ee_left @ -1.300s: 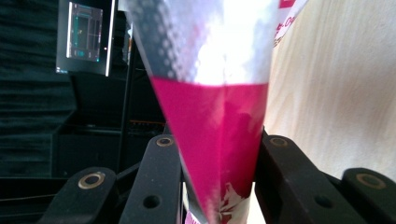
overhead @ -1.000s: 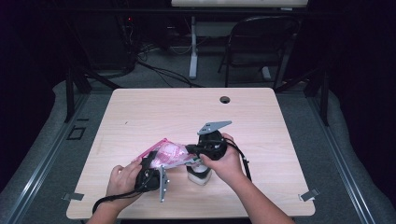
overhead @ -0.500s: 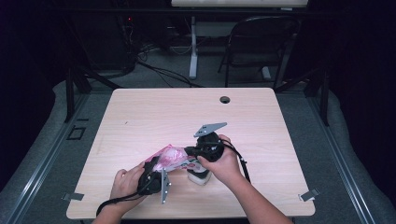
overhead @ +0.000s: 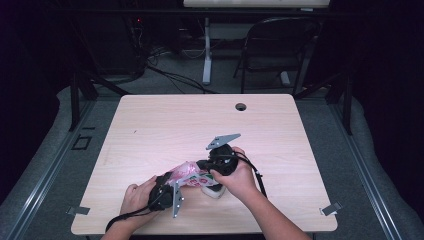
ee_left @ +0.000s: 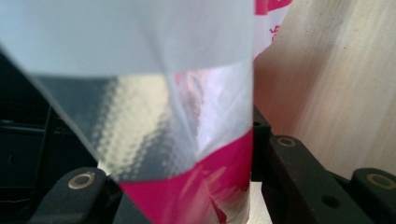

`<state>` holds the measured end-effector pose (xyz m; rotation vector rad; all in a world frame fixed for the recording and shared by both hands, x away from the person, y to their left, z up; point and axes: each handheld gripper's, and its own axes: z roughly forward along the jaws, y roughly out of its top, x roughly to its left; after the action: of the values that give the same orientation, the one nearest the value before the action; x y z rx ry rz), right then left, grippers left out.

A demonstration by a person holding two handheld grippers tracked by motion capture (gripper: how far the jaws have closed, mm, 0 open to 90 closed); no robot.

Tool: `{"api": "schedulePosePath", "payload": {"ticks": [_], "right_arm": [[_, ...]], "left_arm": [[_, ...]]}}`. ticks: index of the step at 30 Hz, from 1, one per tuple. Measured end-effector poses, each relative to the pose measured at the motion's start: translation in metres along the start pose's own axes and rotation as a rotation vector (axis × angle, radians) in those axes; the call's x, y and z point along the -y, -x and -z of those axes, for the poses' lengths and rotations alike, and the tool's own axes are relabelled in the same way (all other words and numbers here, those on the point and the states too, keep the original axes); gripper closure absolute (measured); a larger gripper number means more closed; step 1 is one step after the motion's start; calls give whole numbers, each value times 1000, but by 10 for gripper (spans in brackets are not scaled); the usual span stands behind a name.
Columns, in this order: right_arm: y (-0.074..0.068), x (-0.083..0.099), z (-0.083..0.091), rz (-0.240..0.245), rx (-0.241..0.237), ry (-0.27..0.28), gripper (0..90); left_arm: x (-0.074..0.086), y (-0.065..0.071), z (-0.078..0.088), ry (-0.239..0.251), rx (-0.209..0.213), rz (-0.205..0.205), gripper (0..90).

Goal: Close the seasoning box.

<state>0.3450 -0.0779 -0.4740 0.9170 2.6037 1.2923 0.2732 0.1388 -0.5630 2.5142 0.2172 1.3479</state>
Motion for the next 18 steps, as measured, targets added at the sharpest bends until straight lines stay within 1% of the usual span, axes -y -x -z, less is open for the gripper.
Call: {"api": "schedulePosePath", "payload": {"ticks": [3, 4, 5, 6, 7, 8, 9, 11, 12, 13, 14, 16, 18], "right_arm": [[0, 0, -1, 4, 0, -6, 900], [-1, 0, -1, 4, 3, -7, 900], [-1, 1, -1, 4, 0, -8, 900], [-1, 1, -1, 3, 0, -5, 900], [-1, 1, -1, 2, -1, -1, 900], [-1, 1, -1, 2, -1, -1, 899], [-1, 0, -1, 7, -2, -3, 897], [-1, 0, -2, 4, -5, 0, 894], [-1, 0, -2, 3, -6, 1, 890], [-2, 0, -2, 2, -6, 4, 884], [-2, 0, -2, 2, -6, 7, 880], [-3, -1, -1, -6, -19, 29, 853], [-3, -2, 1, 1, -15, 33, 825]], "left_arm": [[1, 0, 0, 6, 18, 20, 720], [2, -1, -1, 13, 29, 39, 720], [2, 0, -2, 30, 38, 65, 720], [3, 1, -2, 40, 40, 79, 720], [3, -1, -1, 23, 46, 62, 721], [3, -1, -2, 21, 53, 70, 721], [3, -1, -3, 33, 60, 93, 722], [4, -2, -4, 38, 78, 114, 725], [5, -2, -5, 50, 88, 142, 727], [6, -2, -5, 51, 93, 148, 731], [7, -3, -5, 61, 101, 166, 734], [8, -5, -6, 62, 119, 193, 750], [10, -7, -6, 66, 139, 221, 756]]}}
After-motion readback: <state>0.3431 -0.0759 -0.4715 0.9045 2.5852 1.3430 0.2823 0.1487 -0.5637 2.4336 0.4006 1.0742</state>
